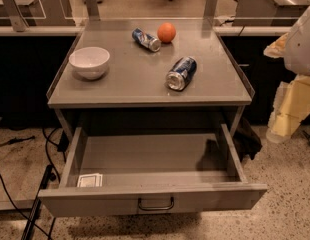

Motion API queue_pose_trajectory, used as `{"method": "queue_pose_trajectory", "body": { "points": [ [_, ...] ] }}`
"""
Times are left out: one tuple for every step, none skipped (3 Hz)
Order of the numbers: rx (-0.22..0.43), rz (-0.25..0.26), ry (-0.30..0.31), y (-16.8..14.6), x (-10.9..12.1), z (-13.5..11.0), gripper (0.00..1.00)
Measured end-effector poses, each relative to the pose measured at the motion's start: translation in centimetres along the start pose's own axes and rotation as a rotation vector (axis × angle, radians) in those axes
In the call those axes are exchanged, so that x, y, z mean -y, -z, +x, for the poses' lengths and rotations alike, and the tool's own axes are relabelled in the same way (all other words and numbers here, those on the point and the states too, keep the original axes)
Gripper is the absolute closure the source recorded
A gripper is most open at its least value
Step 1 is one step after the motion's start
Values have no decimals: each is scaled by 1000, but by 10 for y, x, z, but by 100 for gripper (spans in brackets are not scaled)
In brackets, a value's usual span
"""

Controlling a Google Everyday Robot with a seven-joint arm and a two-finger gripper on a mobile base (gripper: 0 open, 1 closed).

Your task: Place pepsi can into top drawer

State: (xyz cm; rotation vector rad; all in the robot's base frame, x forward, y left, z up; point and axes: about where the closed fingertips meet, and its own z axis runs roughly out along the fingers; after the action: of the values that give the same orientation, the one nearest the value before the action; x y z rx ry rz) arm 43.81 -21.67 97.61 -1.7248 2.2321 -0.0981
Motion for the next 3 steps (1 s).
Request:
{"method": "queue_pose_trajectory", "body": {
  "points": [
    [0,0,0,0,0,0,0],
    [16,20,-18,-4,9,-5,0],
    [43,54,-46,-17,28,-16,0]
  ]
}}
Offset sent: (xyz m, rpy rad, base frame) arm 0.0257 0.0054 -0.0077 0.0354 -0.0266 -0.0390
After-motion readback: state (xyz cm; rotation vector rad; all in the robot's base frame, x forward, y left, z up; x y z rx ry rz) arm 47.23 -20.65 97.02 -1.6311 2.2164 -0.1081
